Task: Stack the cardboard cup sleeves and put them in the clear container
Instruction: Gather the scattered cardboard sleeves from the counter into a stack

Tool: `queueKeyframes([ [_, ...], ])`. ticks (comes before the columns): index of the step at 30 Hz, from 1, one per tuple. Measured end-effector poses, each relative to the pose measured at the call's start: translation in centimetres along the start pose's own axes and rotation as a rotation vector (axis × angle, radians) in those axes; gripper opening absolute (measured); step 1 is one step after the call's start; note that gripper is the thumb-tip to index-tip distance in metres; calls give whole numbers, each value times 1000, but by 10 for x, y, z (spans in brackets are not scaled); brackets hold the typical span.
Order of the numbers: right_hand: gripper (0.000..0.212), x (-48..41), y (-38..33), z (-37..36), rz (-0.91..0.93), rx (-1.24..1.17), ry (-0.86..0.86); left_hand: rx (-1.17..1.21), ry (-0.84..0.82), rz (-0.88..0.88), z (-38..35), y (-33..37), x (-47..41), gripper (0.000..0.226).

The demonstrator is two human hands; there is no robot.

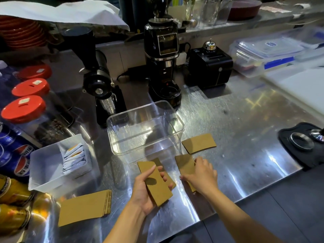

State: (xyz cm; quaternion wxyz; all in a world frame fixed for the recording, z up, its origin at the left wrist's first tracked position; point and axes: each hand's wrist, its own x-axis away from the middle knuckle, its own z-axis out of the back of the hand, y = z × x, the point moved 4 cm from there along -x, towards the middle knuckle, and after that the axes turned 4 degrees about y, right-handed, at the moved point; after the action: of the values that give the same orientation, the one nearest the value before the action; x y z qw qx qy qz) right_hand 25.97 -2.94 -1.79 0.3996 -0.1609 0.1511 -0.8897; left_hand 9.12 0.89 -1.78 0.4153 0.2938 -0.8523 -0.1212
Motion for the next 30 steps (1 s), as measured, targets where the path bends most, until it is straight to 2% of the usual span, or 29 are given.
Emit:
queueKeyframes([
  [3, 73, 0, 4, -2, -22, 36, -27, -15, -10, 5, -3, -3, -4, 37],
  [5, 69, -1, 6, -3, -35, -28, -60, -14, -21, -10, -5, -4, -7, 37],
  [9, 20, 0, 5, -1, 31, -300, -147, 2, -24, 3, -7, -6, -9, 37],
  [12, 7, 2, 1, 4, 54, -566, -193, 12, -5, 25, -8, -8, -10, 31],
  [15, 22, 5, -8, 12, 15, -904, -291, 4, -31, 62, -12, -11, -8, 30],
  [17, 28, 9, -14, 14, 33, -986, -343, -24, -97, 88, -17, -13, -6, 34],
  [19, 24, 13, -22, 12, 53, -1023, -366, -42, -153, 92, -22, -15, -3, 35],
  [21, 19, 17, -29, 8, 81, -995, -353, -46, -178, 77, -25, -16, -4, 33],
  [24, 18, 18, -34, 6, 186, -763, -282, -38, -135, 68, -23, -14, -4, 26],
  [27, 30, 17, -37, 7, 282, -571, -234, -31, -100, 68, -18, -11, -3, 26],
  [30, 39, 14, -40, 10, 373, -428, -153, -36, -74, 68, -14, -8, -3, 38],
])
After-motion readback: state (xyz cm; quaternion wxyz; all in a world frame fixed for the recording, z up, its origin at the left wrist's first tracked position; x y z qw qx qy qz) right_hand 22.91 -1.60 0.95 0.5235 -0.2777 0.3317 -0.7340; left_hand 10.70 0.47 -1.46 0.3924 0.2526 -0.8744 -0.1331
